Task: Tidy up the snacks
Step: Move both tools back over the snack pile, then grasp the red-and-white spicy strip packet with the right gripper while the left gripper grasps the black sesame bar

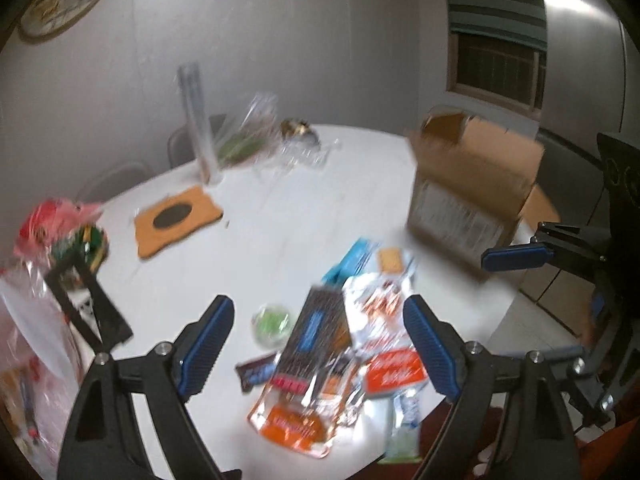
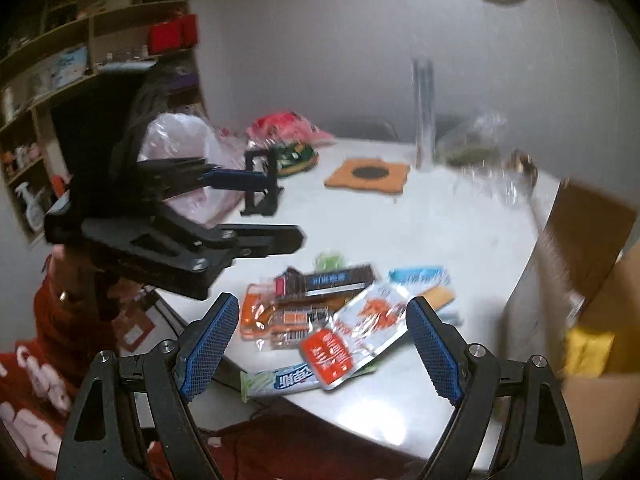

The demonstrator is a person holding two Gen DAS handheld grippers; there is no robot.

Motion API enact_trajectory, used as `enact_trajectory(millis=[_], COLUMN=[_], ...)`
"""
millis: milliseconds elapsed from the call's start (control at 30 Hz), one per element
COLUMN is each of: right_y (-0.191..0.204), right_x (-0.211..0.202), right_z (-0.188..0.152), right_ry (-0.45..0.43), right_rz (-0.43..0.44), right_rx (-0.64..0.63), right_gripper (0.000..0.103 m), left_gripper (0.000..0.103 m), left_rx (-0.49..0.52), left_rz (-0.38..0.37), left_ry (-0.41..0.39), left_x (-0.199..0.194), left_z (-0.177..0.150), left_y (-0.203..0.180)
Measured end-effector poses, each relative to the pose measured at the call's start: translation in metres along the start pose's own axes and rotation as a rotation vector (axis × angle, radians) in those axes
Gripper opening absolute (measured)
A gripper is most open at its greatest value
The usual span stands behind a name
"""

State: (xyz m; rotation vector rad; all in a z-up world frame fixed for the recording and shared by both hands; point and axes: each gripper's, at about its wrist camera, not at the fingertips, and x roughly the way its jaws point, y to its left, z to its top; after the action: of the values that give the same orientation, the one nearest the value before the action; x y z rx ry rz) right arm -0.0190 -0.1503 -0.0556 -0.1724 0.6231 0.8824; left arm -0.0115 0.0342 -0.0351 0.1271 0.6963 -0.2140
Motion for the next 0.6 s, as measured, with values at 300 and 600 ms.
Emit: enact_trajectory(millis=[300,600], right_y=[-0.006,-0.001], right_x=[0.071,0.092], right_z=[-0.041,-0.044], right_ry=[0.03,0.036], right_rz=[-0.167,-0.292], right_rx=[0.186,0.214], right_gripper=[0.084,0.084], left_gripper=[0.077,0.055], left_rx=[-0.065,-0.058], left_rz=[-0.051,-0.144], left_ry=[0.089,0.105], left_x=[0.062,0.086], left_z=[-0.049,-0.053], left_y=[0.031,0.031])
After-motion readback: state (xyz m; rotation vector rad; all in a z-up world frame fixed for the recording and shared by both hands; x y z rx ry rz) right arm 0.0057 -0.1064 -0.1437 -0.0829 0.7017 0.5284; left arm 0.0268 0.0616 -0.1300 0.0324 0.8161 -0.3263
